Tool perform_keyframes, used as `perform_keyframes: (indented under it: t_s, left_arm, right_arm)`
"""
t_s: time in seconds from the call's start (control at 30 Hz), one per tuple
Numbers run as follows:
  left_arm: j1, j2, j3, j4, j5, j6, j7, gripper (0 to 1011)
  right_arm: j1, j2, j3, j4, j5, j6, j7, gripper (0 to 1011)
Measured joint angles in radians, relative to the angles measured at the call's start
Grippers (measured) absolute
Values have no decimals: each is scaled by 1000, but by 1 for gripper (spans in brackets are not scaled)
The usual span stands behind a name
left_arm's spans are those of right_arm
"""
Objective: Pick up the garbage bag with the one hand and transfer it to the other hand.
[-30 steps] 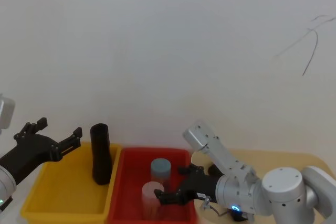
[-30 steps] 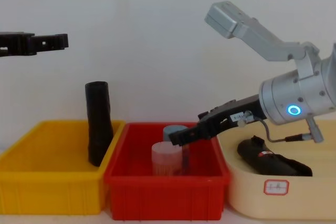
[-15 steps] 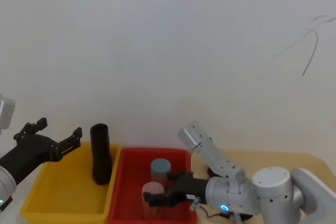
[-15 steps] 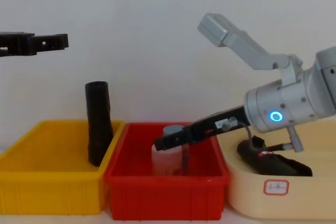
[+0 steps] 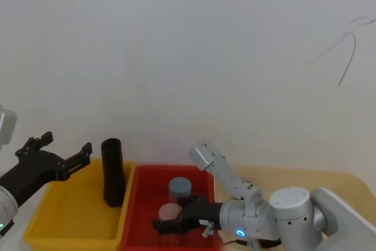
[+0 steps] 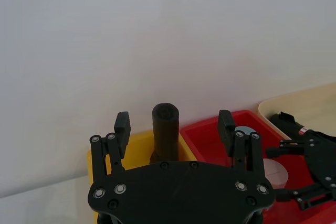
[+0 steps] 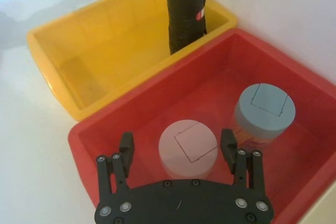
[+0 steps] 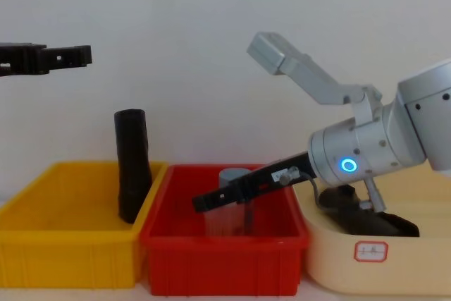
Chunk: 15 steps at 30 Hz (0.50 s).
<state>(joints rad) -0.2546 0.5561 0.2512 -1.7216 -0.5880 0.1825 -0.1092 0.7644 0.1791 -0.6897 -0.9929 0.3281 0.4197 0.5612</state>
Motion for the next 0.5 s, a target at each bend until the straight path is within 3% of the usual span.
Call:
perform_keyframes:
  t_s: [0.5]
  left_arm:
    - [0,0,0,0,0,0,0,1002]
  right_arm:
    - [28,-28,-12,93,-34,-43,1,1001]
